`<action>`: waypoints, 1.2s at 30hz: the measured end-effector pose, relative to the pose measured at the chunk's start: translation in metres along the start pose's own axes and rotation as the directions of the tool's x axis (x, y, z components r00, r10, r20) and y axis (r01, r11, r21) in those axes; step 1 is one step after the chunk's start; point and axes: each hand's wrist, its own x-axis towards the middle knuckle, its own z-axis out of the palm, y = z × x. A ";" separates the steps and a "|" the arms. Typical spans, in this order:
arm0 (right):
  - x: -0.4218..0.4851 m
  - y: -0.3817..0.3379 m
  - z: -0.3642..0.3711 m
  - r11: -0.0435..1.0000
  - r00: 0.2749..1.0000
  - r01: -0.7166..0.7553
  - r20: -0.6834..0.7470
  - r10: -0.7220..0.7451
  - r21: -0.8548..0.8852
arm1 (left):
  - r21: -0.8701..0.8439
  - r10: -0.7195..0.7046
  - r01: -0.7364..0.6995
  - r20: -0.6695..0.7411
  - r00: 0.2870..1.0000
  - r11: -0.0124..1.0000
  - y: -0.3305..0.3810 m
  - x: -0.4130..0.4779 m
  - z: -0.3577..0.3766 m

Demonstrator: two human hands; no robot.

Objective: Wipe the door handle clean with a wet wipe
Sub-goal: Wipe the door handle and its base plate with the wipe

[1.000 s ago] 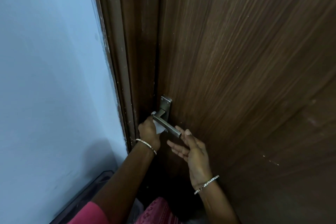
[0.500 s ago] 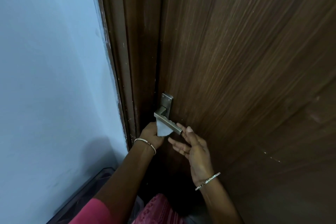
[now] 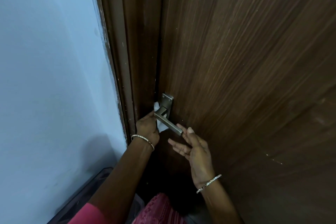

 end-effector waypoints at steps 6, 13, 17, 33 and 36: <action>0.002 0.002 0.000 1.000 1.000 0.011 -0.001 -0.011 -0.002 | 0.026 0.178 -0.177 -0.013 0.984 0.984 -0.014 -0.005 -0.009; 0.005 0.004 -0.004 1.000 1.000 0.007 -0.004 -0.007 -0.021 | 0.237 0.304 -0.282 -0.063 0.951 0.930 -0.051 -0.018 0.008; 0.004 0.003 -0.006 1.000 1.000 -0.002 0.005 0.002 -0.016 | 0.283 0.392 -0.358 -0.074 0.917 0.890 -0.043 -0.008 -0.006; 0.004 0.001 -0.004 0.994 0.999 0.032 0.023 -0.030 -0.102 | 0.427 0.379 -0.231 -0.305 0.874 0.874 -0.038 0.024 -0.010; 0.003 0.001 -0.003 0.994 0.999 0.030 0.013 -0.029 -0.102 | 0.462 0.307 -0.150 -0.288 0.907 0.874 -0.034 0.022 -0.010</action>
